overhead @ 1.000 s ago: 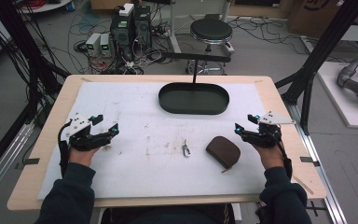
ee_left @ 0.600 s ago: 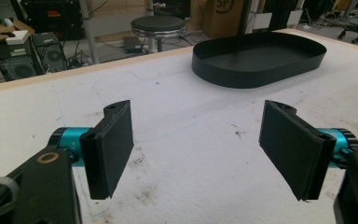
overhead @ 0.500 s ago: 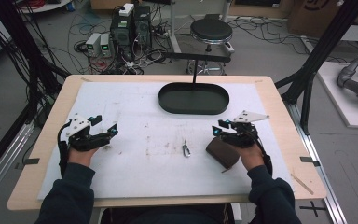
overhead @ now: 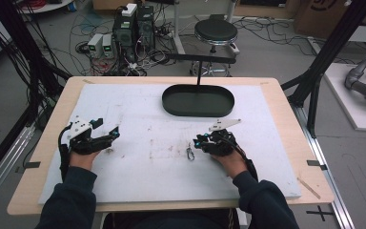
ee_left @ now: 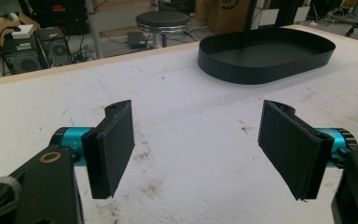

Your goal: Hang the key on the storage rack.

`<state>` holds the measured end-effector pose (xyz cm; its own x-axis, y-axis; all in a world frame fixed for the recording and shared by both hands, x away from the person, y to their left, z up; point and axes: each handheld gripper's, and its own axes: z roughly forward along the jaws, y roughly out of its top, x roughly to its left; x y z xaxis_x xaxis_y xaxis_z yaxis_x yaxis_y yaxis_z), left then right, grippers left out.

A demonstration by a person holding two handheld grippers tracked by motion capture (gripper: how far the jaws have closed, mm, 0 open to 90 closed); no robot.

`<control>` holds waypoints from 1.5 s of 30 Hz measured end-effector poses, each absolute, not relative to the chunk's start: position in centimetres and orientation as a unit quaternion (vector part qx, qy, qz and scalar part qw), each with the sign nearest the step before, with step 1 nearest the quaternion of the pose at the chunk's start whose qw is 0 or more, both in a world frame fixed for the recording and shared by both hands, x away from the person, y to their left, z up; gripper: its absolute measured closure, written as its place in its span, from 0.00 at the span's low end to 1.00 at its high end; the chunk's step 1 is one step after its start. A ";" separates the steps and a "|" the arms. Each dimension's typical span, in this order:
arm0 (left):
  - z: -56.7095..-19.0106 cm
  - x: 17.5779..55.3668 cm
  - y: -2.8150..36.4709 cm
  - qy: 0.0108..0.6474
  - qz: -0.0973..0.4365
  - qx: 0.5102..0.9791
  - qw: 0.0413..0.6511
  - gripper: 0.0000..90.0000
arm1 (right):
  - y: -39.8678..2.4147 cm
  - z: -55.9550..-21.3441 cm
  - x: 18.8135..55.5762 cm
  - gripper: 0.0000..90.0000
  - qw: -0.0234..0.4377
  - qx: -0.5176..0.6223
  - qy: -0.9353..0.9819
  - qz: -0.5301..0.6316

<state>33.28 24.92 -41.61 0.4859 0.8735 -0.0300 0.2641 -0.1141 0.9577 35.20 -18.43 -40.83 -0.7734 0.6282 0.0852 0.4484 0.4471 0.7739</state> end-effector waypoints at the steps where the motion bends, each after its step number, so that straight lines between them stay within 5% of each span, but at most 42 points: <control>1: -41.6 33.3 24.9 0.414 0.293 0.687 0.520 0.30 | -17.8 -41.2 35.3 0.72 0.104 0.323 0.847 0.409; 10: -41.7 33.3 24.9 0.415 0.292 0.689 0.517 0.31 | -16.1 -42.4 35.6 0.71 0.091 0.338 0.859 0.372; 22: -41.7 33.3 25.0 0.415 0.292 0.689 0.517 0.31 | -15.7 -43.0 35.7 0.98 0.108 0.318 0.884 0.326; 45: -41.7 33.3 25.0 0.415 0.293 0.691 0.515 0.31 | -15.7 -42.4 35.6 1.00 0.130 0.281 0.895 0.320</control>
